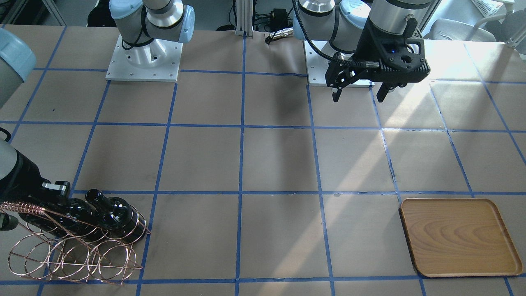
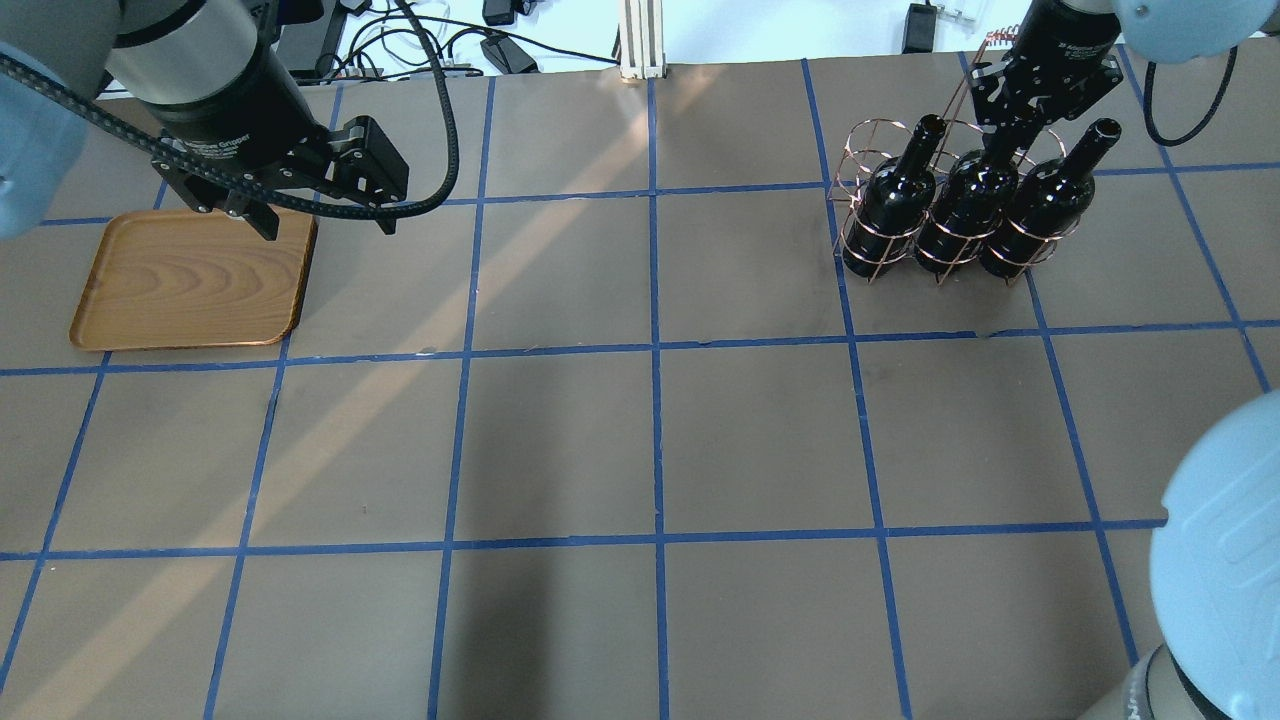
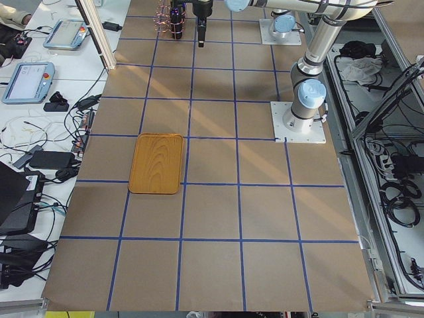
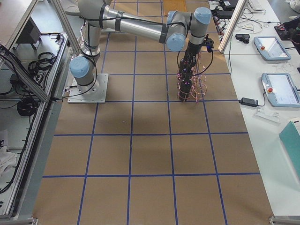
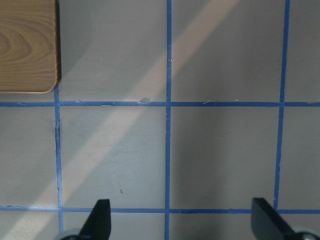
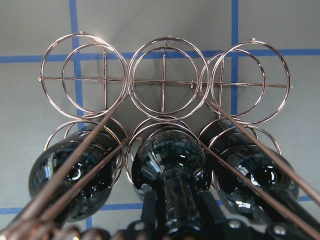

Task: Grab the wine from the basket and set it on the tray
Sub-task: 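Lift the dark wine bottle up out of the rack with the right gripper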

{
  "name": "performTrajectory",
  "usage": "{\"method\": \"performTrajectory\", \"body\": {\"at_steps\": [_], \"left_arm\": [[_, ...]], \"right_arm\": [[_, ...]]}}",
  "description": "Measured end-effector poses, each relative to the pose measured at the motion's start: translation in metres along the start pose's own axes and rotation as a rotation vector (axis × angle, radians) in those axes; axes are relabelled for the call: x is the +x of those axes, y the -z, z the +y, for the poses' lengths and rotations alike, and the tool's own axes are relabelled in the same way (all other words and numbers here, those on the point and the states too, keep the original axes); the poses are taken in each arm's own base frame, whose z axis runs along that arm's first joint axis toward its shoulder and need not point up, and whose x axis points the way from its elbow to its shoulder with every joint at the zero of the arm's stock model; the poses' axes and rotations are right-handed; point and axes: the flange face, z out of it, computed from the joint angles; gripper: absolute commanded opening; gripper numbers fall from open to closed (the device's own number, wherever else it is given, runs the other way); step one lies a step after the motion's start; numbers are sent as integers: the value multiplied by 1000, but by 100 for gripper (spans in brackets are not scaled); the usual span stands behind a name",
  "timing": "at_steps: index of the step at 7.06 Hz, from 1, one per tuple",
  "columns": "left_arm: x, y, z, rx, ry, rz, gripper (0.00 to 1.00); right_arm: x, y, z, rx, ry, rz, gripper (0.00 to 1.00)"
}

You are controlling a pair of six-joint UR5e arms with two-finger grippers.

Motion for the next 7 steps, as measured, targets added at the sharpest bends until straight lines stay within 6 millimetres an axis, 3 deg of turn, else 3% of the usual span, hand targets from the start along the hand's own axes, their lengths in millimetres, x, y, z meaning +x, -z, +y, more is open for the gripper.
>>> {"method": "performTrajectory", "body": {"at_steps": [2, 3, 5, 7], "left_arm": [[1, 0, 0, 2, -1, 3, 100], [1, 0, 0, 4, -1, 5, 100], [1, 0, -1, 4, -1, 6, 100], [-1, 0, -1, 6, 3, 6, 100]], "right_arm": [[-1, 42, 12, 63, -9, 7, 21], [-3, 75, 27, 105, -11, 11, 22], [-8, 121, 58, 134, -14, 15, 22], [-14, 142, 92, 64, -28, 11, 19]]}}
